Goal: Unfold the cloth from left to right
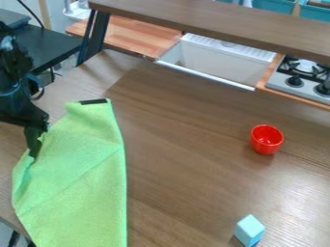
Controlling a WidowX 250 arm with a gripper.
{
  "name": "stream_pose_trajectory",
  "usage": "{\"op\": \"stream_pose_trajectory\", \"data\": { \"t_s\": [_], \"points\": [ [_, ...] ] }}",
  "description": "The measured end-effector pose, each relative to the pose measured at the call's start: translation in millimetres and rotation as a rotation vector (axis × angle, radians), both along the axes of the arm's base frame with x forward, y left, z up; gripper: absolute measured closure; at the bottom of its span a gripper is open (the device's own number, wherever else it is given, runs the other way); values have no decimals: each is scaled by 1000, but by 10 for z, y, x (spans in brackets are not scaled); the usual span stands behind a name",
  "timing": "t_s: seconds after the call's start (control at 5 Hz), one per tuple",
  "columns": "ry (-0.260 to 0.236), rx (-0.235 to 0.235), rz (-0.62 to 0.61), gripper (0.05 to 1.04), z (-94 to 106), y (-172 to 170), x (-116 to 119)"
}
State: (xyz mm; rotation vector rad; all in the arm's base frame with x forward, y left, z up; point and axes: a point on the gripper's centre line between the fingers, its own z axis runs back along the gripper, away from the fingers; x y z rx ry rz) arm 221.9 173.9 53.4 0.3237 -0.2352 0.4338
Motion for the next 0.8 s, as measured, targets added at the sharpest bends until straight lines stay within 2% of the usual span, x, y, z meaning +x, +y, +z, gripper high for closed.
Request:
{"op": "stream_pose_trajectory", "data": {
  "t_s": [0.6,0.8],
  "points": [
    [-15,38,-27,83,-274,1,-87],
    [-29,20,-10,83,-292,-22,-86]
  ]
}}
